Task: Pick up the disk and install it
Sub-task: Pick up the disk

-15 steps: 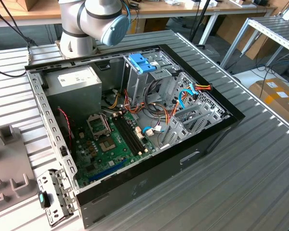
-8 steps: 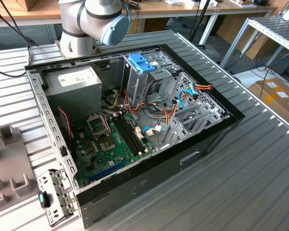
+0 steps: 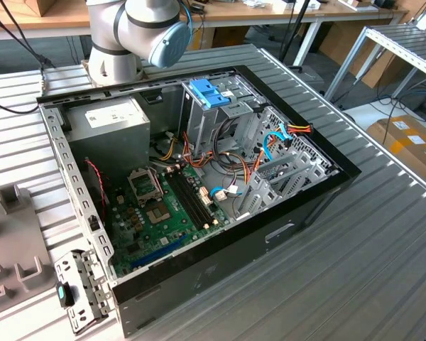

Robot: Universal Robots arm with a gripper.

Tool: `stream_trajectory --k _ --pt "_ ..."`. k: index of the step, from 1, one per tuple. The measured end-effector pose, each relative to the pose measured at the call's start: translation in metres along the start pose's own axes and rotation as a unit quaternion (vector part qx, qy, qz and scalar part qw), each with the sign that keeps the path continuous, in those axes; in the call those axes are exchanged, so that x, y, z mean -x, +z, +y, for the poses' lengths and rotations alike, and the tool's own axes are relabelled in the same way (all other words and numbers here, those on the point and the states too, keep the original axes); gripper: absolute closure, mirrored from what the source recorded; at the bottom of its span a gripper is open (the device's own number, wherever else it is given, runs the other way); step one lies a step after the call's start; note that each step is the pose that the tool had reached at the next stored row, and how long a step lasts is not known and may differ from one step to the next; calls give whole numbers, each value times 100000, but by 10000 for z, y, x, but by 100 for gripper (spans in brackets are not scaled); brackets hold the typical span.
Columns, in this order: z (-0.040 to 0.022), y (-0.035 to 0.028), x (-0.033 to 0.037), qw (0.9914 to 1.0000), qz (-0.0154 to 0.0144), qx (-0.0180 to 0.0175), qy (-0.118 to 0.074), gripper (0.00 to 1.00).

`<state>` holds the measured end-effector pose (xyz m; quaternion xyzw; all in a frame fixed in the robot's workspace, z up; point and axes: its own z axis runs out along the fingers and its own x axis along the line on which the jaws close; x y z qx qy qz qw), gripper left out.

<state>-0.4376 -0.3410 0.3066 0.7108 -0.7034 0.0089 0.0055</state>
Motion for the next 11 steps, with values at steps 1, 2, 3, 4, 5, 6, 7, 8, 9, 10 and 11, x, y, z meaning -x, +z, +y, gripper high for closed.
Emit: stream_trajectory --k 1,2,3,4,5,6,7,8,9,10,11 --pt "0 -10 0 100000 4 12 1 65" --pt "0 -20 0 100000 2 8 2 65" --pt "0 -28 -1 100000 2 8 2 65" --pt "0 -40 -1 100000 5 14 3 65" --pt "0 -44 -1 100000 5 11 0 65" --pt "0 -43 -1 100000 -3 0 1 65" --pt "0 -44 -1 100000 -11 6 1 65" --pt "0 -44 -1 100000 -19 10 3 65" --pt "0 -45 -1 100000 -27 12 2 65" --pt "0 -45 -1 100000 -34 12 3 65" --pt "0 -45 -1 100000 -38 13 3 65"
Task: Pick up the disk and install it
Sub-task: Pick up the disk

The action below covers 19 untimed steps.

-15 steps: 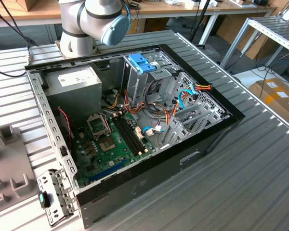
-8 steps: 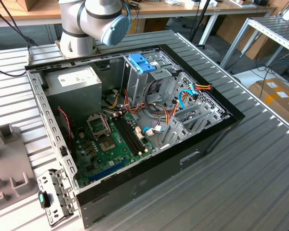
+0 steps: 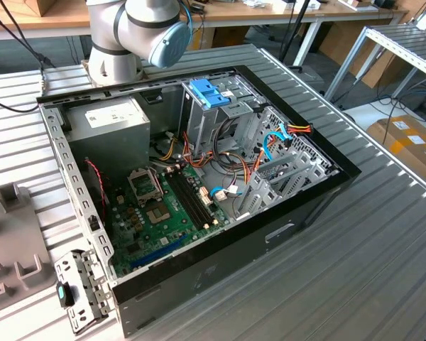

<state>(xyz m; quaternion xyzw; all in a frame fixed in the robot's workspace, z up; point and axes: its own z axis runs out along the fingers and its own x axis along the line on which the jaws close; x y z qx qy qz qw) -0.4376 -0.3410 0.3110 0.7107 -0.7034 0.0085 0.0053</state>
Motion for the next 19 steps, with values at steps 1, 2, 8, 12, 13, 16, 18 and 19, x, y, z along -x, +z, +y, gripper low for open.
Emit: stream_trajectory --k 1,2,8,12,13,16,18,19 --pt "0 0 0 100000 -6 1 -1 65" --pt "0 0 0 100000 -12 -1 -2 65" --pt "0 0 0 100000 -40 0 -2 65" --pt "0 0 0 100000 -65 -1 -3 65" --pt "0 0 0 100000 -68 0 58 65" --pt "0 -1 -1 99991 -59 29 1349 65" --pt "0 0 0 99990 -60 27 1416 65" --pt "0 0 0 99990 -61 26 1418 65"
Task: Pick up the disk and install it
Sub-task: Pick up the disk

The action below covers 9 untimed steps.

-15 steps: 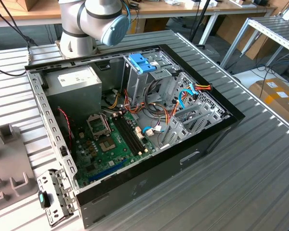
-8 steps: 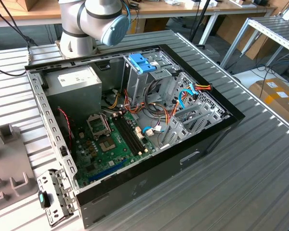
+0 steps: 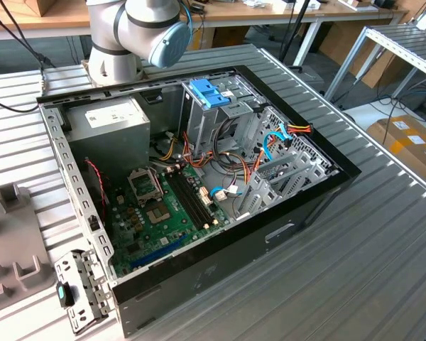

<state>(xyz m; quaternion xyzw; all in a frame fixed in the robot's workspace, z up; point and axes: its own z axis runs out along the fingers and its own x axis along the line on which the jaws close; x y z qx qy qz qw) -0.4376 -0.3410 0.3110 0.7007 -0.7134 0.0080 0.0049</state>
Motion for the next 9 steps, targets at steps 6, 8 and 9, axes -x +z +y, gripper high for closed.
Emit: stream_trajectory --k 6,8,9 --pt "0 -60 -1 100000 1 1 -2 65" --pt "-1 -107 -2 100000 -1 -3 0 65" --pt "-1 -125 -2 100000 -3 -6 0 65"
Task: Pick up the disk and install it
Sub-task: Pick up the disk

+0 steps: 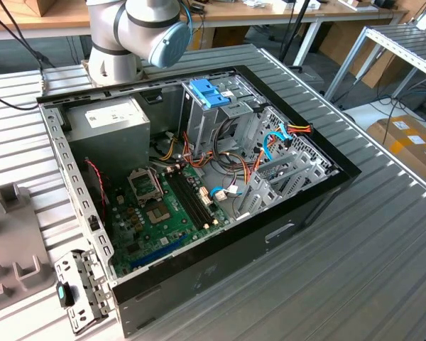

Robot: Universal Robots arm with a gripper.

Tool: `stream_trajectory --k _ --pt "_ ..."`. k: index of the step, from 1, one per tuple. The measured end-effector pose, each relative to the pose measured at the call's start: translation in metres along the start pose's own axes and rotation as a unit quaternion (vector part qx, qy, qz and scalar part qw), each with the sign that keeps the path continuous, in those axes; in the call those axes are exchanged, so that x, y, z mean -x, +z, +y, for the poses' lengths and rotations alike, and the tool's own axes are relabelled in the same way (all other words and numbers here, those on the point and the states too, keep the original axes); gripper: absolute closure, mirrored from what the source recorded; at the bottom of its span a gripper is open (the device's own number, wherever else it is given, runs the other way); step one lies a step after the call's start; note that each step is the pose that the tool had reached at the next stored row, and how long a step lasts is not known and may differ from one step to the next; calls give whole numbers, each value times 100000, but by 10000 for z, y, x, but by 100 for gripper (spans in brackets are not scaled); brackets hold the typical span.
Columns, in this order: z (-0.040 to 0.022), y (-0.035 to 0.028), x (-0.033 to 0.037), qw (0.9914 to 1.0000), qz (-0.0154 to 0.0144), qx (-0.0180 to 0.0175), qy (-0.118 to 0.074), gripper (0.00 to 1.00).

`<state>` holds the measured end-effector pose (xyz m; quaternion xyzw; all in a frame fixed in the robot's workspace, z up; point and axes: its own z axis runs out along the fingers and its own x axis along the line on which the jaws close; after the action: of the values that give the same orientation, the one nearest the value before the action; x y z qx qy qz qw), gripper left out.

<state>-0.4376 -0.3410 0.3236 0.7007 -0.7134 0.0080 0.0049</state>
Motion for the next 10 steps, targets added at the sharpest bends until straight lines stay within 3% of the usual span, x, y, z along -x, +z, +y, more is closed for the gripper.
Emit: stream_trajectory --k 10 --pt "0 -18 0 100000 -52 8 0 65"
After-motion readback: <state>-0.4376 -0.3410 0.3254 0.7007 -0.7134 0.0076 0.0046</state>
